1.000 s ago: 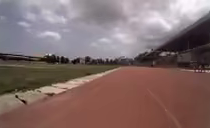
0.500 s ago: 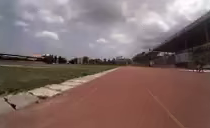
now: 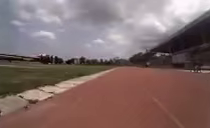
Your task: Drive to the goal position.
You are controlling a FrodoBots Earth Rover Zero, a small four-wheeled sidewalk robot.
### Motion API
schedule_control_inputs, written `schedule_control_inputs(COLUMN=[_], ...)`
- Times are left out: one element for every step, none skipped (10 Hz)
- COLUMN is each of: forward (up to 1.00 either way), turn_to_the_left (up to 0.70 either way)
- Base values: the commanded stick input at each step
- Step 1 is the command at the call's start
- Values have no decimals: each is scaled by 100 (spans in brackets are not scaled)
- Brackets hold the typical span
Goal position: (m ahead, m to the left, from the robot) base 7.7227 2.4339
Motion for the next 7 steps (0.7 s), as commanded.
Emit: schedule_control_inputs(forward=[45,45,45,45,45,45,45], turn_to_the_left=[-27,-27,-27,-27,-27,-27,-27])
